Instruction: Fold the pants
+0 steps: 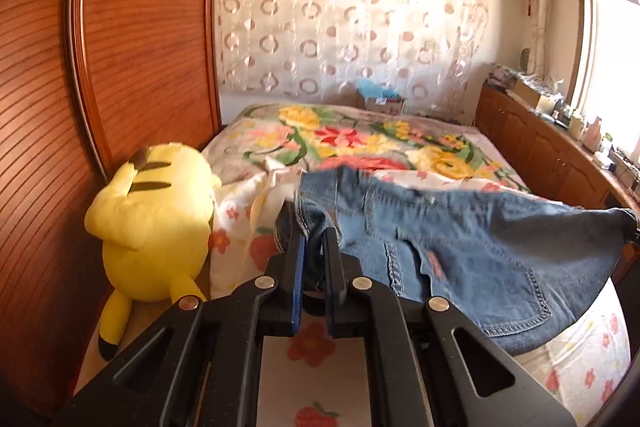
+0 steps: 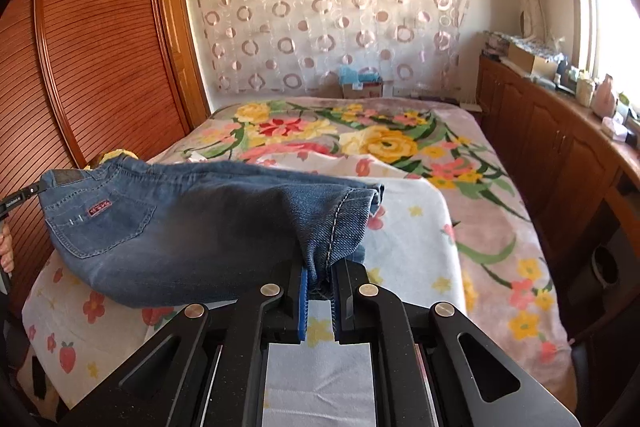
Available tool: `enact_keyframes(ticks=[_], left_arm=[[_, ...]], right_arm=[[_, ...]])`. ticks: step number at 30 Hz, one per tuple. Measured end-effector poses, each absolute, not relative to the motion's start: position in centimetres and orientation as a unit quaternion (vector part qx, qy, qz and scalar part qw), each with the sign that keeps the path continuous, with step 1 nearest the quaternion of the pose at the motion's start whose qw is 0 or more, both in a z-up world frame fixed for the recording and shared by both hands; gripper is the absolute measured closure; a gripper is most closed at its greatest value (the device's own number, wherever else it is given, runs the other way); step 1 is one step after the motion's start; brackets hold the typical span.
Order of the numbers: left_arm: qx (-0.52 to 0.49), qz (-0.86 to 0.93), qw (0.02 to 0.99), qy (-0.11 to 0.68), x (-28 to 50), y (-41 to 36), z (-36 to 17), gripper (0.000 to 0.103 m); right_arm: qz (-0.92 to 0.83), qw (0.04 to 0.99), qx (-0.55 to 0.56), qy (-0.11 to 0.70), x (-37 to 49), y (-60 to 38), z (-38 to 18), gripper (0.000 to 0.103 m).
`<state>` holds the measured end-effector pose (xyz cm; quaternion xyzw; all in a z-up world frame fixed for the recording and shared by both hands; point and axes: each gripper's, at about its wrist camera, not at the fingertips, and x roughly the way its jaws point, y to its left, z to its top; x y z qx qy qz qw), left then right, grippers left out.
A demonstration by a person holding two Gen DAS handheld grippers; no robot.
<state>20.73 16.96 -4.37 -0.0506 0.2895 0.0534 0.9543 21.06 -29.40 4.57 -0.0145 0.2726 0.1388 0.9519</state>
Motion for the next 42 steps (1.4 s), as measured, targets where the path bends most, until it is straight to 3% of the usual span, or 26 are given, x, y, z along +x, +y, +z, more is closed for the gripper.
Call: enact_keyframes(ticks=[11,24,33,38,42], left_arm=[[-0.053,0.02,0.962,0.266,14.2,14.4,-2.8,0.094],[-0.044,0.018,0.935,0.351,10.1,13.6,-9.8,0.094],[-0.038,0.021,0.928,0.371,9.4,12.9,-11.1,0.093],[-0.038,0.023,0.925,0.377,8.8,13.1,-11.2,0.09],[-0.023,0.036,0.923,0.382,8.6,13.0,-11.0,0.081]], right_arm=[[0.114,0.962,-0.009,0.248,13.2,-31.6,4.0,0.095],[0.123,0.937,0.064,0.32,9.9,-32.6,-3.6,0.095],[0.116,0.933,0.077,0.332,10.7,-34.3,-4.2,0.095],[0.113,0.93,0.082,0.341,9.8,-34.9,-4.3,0.094],[0.112,0.929,0.089,0.341,9.6,-35.0,-4.2,0.094]])
